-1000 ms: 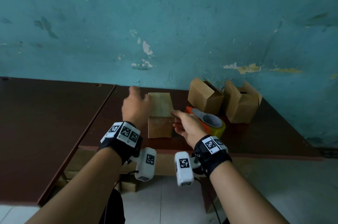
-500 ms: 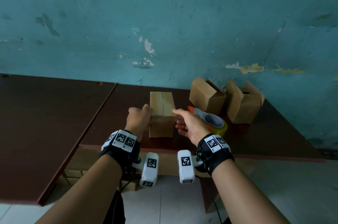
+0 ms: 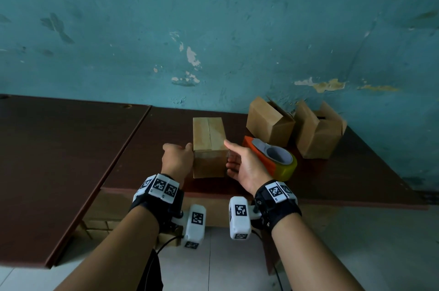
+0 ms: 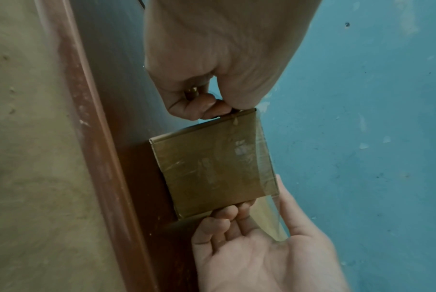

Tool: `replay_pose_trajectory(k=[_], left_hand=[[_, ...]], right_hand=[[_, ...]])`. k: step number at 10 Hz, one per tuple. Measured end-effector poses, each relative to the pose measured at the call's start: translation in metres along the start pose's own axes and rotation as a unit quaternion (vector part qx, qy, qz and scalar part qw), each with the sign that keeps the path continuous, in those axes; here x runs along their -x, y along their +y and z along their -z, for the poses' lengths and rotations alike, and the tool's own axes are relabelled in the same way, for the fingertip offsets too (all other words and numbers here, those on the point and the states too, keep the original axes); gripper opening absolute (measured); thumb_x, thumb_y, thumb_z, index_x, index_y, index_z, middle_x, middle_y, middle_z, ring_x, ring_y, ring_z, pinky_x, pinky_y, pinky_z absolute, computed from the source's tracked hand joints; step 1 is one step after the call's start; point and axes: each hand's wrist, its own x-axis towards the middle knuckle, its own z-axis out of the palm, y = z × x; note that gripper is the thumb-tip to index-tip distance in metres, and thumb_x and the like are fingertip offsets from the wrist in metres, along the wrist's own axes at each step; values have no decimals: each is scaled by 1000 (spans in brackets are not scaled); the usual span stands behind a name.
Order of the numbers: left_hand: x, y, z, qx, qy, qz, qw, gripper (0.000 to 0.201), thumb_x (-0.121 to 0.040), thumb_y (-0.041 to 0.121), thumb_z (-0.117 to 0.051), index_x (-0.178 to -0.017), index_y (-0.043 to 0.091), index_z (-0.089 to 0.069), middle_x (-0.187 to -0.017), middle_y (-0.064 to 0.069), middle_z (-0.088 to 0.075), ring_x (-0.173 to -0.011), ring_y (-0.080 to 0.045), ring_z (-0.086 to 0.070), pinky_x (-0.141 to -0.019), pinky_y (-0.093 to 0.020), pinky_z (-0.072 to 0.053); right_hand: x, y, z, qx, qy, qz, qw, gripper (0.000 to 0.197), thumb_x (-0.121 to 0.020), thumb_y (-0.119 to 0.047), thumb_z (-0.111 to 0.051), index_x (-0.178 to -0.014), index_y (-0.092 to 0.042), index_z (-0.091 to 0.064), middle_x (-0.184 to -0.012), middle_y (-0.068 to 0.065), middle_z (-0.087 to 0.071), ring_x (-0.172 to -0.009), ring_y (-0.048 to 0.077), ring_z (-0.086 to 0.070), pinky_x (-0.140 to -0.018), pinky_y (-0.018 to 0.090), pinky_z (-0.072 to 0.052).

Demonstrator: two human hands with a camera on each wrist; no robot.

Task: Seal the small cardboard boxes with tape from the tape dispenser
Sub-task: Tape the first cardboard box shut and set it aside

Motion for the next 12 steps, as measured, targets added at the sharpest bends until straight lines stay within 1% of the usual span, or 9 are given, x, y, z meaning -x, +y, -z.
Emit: replay_pose_trajectory(k=[2, 3, 4, 6, 8, 9, 10, 11, 12], left_hand=[[1, 4, 0, -48, -13, -15, 999, 40, -104, 36, -51, -126, 3, -47, -113, -17, -65, -99, -34, -68, -90, -52, -60], [-4, 3, -3, -74, -26, -34, 996, 41, -104, 37, -47, -123, 1, -51, -111, -23, -66, -98, -41, -69, -89, -55, -61], [-13, -7, -8, -108, -48, -55, 991, 57, -103, 45, -38, -127, -3, -56, -116, -28, -68, -103, -47, -70, -90, -58, -60], [-7, -12, -5, -130, -57, -84, 986, 54, -107, 43, -35, -122, -2, -61, -114, -27, -70, -104, -46, -69, -92, -57, -59], [5, -13, -3, -147, -29, -109, 983, 31, -111, 31, -33, -113, 9, -55, -110, -11, -59, -100, -30, -58, -85, -40, -47], [8, -18, -2, -137, -24, -144, 980, 30, -111, 31, -36, -117, 10, -56, -110, -9, -59, -102, -29, -58, -84, -40, -47], [6, -25, -4, -95, -7, -207, 974, 23, -111, 25, -40, -122, 15, -57, -119, -4, -57, -105, -20, -55, -87, -34, -43], [9, -29, -8, -32, -9, -235, 971, 26, -112, 22, -40, -133, 22, -55, -118, 7, -60, -107, -14, -56, -89, -30, -43], [10, -31, -12, 12, -15, -227, 974, 28, -112, 22, -37, -133, 24, -56, -112, 9, -62, -106, -15, -58, -90, -31, -44]], right_hand=[[-2, 8, -1, -30, -5, -7, 1000, 31, -81, -45, -86, -80, -18, -72, -76, 0, -68, -81, 19, -57, -73, 31, -46], [-3, 10, -2, -34, 3, -8, 999, 31, -81, -46, -85, -74, -19, -71, -71, -2, -66, -80, 19, -56, -71, 32, -45], [-3, 11, -2, -31, 3, -13, 999, 33, -81, -49, -85, -77, -18, -73, -70, -2, -66, -79, 20, -57, -70, 31, -46], [-5, 12, -2, -33, 5, -21, 999, 38, -76, -51, -88, -83, -16, -74, -73, 0, -64, -77, 19, -56, -68, 31, -48], [-4, 14, -2, -43, 1, -13, 999, 38, -77, -49, -89, -84, -16, -74, -72, -2, -64, -73, 16, -54, -65, 30, -48], [-3, 14, -1, -44, 2, -8, 999, 38, -77, -49, -89, -82, -16, -71, -75, 0, -62, -73, 16, -55, -65, 30, -49], [-2, 15, -1, -50, 1, -3, 999, 37, -78, -50, -88, -74, -18, -71, -73, 0, -57, -69, 15, -53, -63, 29, -50], [-2, 16, -3, -55, 4, 6, 998, 37, -85, -51, -83, -79, -17, -71, -68, -2, -50, -66, 13, -51, -63, 30, -51], [-4, 19, -8, -2, 10, 20, 1000, 44, -97, -60, -66, -105, -16, -72, -67, -3, -47, -64, 11, -50, -65, 32, -55]])
